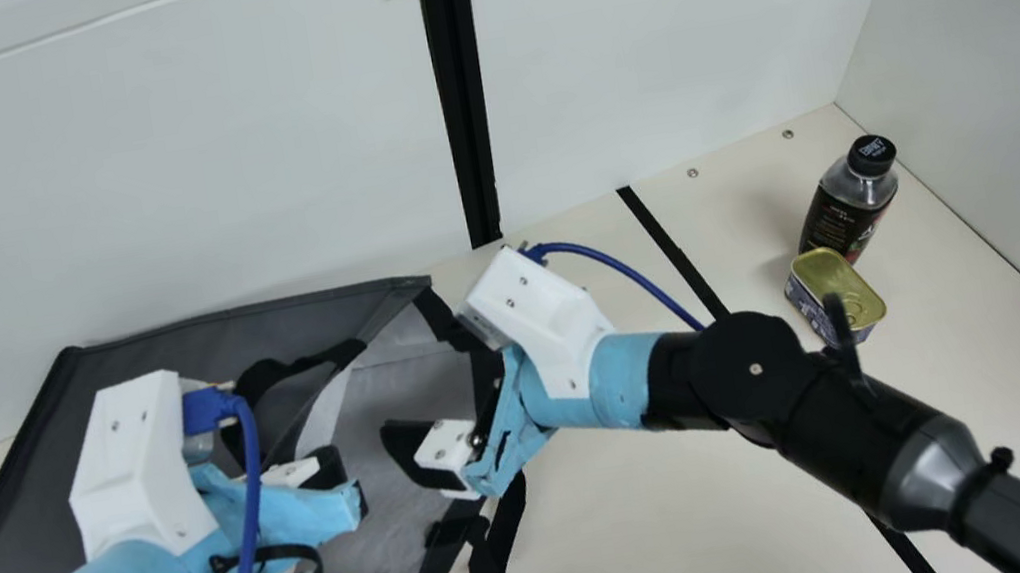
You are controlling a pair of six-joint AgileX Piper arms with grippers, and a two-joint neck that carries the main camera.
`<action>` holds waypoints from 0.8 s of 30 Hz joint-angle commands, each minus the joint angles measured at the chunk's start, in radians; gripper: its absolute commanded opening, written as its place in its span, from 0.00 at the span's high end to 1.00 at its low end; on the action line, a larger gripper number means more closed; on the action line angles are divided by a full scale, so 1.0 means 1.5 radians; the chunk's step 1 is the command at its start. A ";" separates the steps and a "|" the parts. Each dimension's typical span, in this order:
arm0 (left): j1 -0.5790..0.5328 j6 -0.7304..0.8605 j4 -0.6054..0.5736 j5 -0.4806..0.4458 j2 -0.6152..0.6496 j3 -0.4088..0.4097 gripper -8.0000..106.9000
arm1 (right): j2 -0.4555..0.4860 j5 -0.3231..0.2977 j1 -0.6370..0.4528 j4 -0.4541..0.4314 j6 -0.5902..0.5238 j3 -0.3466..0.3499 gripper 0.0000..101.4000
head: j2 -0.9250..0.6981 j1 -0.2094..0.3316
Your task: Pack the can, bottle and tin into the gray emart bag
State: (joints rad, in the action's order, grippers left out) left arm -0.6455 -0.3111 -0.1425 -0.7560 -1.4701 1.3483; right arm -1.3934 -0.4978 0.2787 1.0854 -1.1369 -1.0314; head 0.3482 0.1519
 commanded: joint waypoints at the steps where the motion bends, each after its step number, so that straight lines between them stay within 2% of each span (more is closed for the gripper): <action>1: 0.000 0.000 0.000 0.000 0.000 0.000 0.84 | 0.012 0.002 -0.004 -0.015 0.017 0.003 0.10 | 0.001 0.015; 24: 0.000 0.000 0.000 0.000 0.000 0.000 0.84 | 0.124 -0.012 -0.074 -0.146 0.152 0.032 0.10 | 0.001 0.015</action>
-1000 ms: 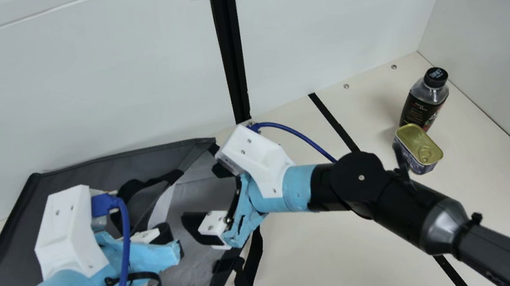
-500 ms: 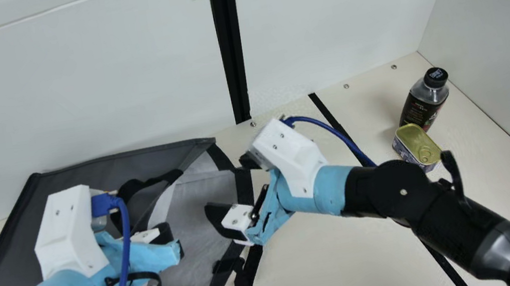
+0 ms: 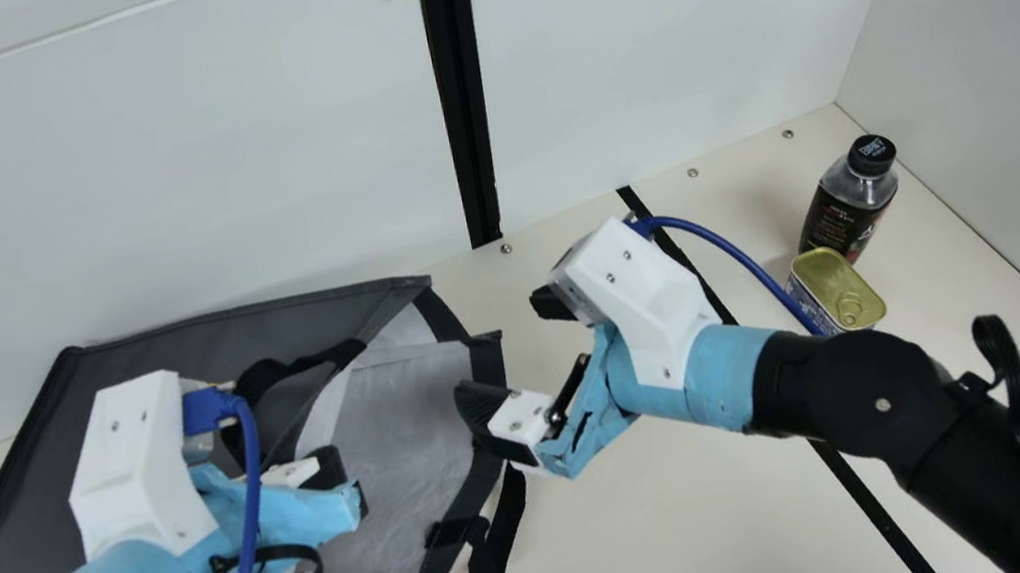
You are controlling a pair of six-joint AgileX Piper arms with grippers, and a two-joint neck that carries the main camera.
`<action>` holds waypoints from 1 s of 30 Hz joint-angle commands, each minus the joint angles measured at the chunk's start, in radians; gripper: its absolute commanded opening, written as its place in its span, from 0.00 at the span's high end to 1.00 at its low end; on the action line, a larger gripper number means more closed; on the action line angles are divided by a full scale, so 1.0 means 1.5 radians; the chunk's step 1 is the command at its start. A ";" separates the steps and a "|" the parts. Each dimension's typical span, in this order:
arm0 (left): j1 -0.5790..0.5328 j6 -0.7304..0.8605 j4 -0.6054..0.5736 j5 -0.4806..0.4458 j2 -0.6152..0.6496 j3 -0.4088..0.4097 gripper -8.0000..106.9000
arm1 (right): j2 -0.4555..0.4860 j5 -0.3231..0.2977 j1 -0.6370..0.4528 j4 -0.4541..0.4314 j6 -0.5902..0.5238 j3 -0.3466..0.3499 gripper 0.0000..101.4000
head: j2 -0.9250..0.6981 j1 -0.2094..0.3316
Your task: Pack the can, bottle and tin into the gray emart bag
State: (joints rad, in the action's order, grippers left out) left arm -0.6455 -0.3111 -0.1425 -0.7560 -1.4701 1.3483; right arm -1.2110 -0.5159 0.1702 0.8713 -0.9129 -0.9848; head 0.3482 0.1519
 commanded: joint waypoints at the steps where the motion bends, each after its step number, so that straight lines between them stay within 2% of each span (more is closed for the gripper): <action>1: 0.000 0.000 0.000 0.000 0.000 0.000 0.84 | 0.005 -0.001 -0.005 -0.006 0.005 0.002 0.10 | 0.001 0.015; 30: 0.000 0.000 0.000 0.000 0.000 0.000 0.84 | 0.061 -0.038 -0.074 -0.061 0.059 -0.007 0.10 | 0.001 0.015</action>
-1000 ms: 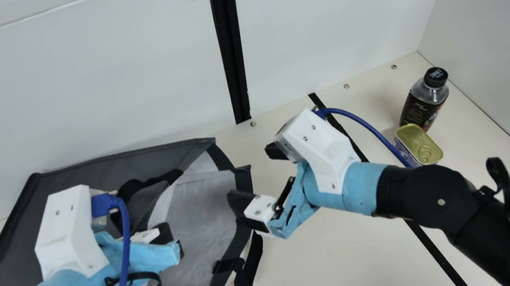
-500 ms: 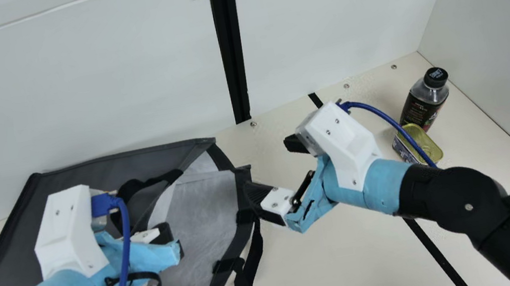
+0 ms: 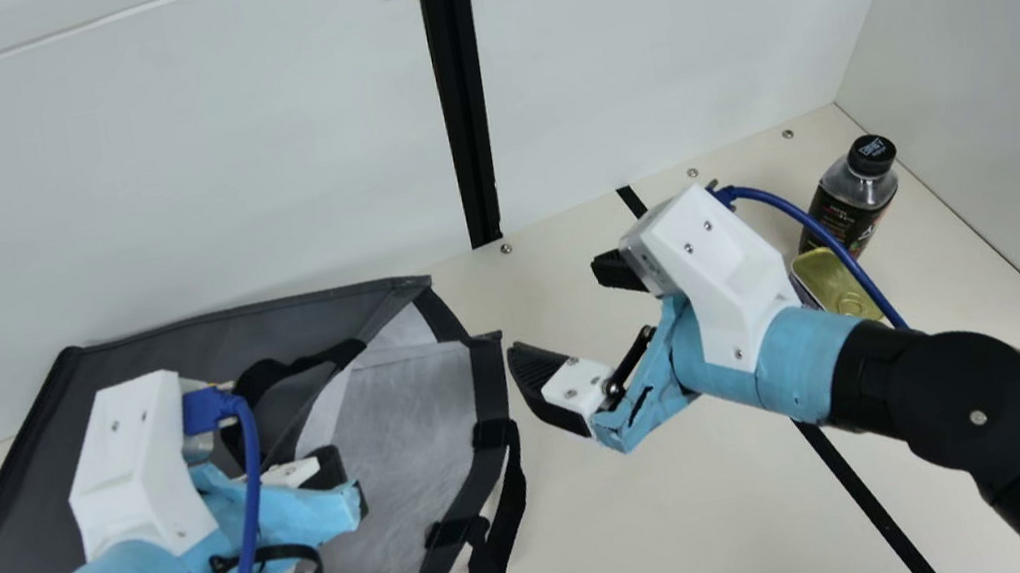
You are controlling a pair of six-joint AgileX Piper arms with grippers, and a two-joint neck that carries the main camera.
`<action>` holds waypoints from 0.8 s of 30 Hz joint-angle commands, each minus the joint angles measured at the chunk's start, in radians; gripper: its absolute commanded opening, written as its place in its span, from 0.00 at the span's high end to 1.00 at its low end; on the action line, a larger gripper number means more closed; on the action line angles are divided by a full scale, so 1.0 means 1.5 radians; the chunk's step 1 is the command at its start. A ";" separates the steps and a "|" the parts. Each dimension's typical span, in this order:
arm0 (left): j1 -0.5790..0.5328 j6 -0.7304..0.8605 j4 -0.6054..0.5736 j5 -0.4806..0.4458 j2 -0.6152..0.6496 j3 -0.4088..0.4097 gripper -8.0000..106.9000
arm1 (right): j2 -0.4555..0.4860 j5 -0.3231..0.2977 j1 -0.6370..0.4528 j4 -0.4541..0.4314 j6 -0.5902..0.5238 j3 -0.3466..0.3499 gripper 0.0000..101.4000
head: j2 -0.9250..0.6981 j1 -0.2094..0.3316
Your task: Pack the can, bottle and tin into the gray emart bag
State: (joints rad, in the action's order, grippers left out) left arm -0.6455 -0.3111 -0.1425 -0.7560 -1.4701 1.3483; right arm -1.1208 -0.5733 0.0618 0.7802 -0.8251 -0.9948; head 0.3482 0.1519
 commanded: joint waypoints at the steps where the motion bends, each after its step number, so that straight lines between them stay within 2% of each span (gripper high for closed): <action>1: 0.000 0.000 0.000 0.000 0.000 0.000 0.84 | 0.003 -0.001 -0.003 -0.002 0.002 -0.001 0.10 | 0.001 0.015; 16: 0.000 0.000 0.000 0.000 0.000 0.000 0.84 | 0.026 -0.022 -0.051 -0.024 0.017 -0.010 0.10 | 0.001 0.015; 24: 0.000 0.000 0.000 0.000 0.000 0.000 0.84 | 0.039 -0.023 -0.081 -0.055 0.038 -0.012 0.10 | 0.001 0.015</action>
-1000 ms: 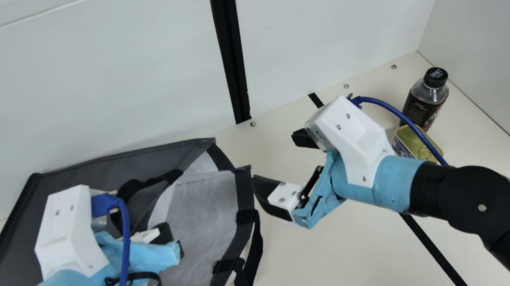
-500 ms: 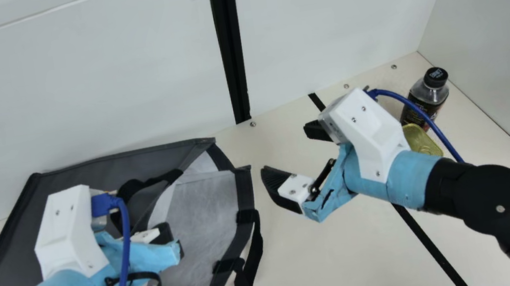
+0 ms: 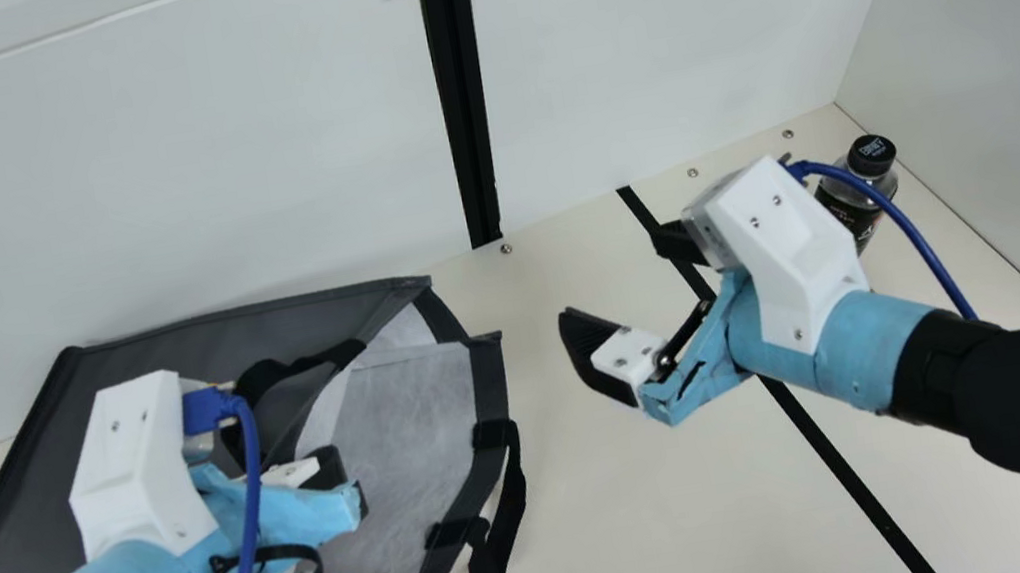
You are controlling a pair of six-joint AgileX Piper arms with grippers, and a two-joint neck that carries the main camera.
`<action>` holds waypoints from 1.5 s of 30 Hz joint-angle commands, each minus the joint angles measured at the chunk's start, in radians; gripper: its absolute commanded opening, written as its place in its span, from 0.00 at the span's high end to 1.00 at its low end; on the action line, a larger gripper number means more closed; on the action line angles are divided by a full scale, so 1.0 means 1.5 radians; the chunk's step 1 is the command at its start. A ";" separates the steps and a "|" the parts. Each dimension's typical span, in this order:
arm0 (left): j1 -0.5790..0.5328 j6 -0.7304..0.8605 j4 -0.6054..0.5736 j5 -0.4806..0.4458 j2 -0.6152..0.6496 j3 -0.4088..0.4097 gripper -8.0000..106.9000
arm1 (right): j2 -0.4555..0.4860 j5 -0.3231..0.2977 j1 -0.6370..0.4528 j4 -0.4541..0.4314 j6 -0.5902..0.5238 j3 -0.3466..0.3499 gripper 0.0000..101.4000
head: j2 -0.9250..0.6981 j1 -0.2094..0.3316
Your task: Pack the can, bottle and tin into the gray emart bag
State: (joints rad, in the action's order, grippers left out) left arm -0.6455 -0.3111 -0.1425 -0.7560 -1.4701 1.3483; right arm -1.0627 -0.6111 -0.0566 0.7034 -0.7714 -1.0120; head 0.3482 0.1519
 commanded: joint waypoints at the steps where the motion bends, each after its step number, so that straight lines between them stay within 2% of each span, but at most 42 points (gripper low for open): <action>1: 0.000 0.000 0.000 0.000 0.000 0.000 0.84 | 0.002 0.002 -0.006 -0.011 0.008 -0.001 0.10 | 0.001 0.015; 8: 0.000 0.000 0.000 0.000 0.000 0.000 0.84 | 0.014 0.005 -0.030 -0.060 0.049 -0.006 0.10 | 0.001 0.015; 19: 0.000 0.000 0.000 0.000 0.000 0.000 0.84 | 0.032 -0.007 -0.076 -0.181 0.155 -0.026 0.10 | 0.001 0.015; 33: 0.000 0.000 0.000 0.000 0.000 0.000 0.84 | 0.046 -0.059 -0.119 -0.326 0.287 -0.074 0.10 | 0.001 0.015; 45: 0.000 0.000 0.000 0.000 0.000 0.000 0.84 | 0.051 -0.110 -0.134 -0.416 0.365 -0.116 0.10 | 0.001 0.015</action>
State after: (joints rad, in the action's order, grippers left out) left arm -0.6455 -0.3111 -0.1425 -0.7560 -1.4701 1.3483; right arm -0.9875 -0.7676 -0.2549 0.0936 -0.2338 -1.1814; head 0.3482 0.1519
